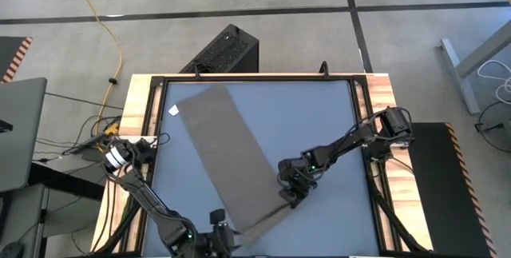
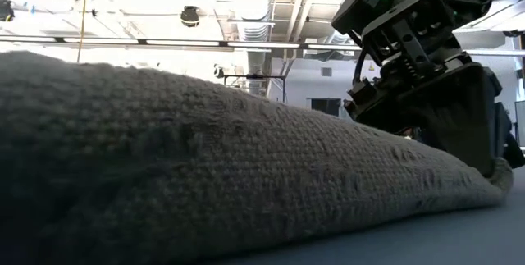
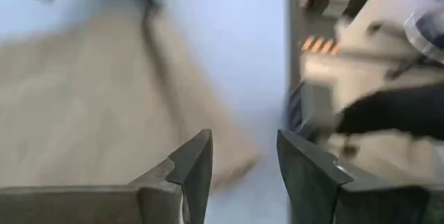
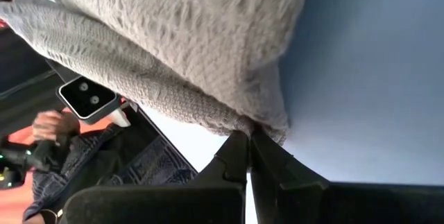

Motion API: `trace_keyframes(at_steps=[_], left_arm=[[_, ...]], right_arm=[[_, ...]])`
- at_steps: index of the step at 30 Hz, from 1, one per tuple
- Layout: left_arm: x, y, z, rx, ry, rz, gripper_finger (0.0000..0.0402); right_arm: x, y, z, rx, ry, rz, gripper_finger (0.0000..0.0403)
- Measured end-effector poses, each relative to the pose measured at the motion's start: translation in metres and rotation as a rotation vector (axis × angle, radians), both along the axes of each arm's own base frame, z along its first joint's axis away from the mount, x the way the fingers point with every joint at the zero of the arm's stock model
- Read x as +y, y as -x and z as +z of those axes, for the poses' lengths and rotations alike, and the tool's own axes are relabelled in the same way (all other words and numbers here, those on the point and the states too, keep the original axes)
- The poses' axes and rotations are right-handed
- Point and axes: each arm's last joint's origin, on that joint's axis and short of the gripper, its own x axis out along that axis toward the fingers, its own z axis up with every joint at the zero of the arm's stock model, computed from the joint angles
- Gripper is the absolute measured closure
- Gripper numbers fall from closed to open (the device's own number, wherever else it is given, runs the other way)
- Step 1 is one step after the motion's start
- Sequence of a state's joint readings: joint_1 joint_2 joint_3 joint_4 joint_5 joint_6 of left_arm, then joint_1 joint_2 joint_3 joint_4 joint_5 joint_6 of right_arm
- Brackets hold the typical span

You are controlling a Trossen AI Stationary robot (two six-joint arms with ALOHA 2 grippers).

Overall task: Roll towel into tight, uniform cylinder
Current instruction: Roll the gray towel

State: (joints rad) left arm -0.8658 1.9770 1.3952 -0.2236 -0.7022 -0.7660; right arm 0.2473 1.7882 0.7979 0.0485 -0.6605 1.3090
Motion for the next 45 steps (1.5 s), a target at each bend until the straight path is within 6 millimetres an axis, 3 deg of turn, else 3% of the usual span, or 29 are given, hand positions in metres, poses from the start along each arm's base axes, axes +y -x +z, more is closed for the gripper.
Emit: trace_keyframes(at_steps=[4,7,11,18,30,36,40,45], left_arm=[[-0.005,-0.026,-0.009,-0.138,-0.027,-0.049,0.0251],[0.002,-0.042,-0.030,-0.120,-0.062,-0.061,0.0250],[0.011,-0.055,-0.031,-0.084,-0.047,-0.047,0.0250],[0.019,-0.060,-0.031,-0.001,-0.006,-0.023,0.0250],[0.024,-0.069,-0.069,0.134,0.067,0.001,0.0250],[0.029,-0.068,-0.070,0.171,0.086,0.070,0.0251],[0.030,-0.069,-0.071,0.193,0.118,0.066,0.0274],[0.029,-0.070,-0.070,0.213,0.178,0.045,0.0353]], right_arm=[[0.000,0.000,0.000,-0.006,0.003,0.002,0.0379],[0.000,0.000,0.000,-0.012,0.005,0.007,0.0379],[0.000,0.000,0.000,-0.019,0.010,0.013,0.0379],[0.000,0.000,0.000,-0.034,0.018,0.023,0.0379],[0.000,0.000,0.000,-0.033,0.029,0.022,0.0378],[0.000,0.000,0.000,-0.024,0.026,0.015,0.0378],[0.000,0.000,0.000,-0.029,0.029,0.015,0.0375],[0.000,0.000,0.000,-0.043,0.043,0.020,0.0353]])
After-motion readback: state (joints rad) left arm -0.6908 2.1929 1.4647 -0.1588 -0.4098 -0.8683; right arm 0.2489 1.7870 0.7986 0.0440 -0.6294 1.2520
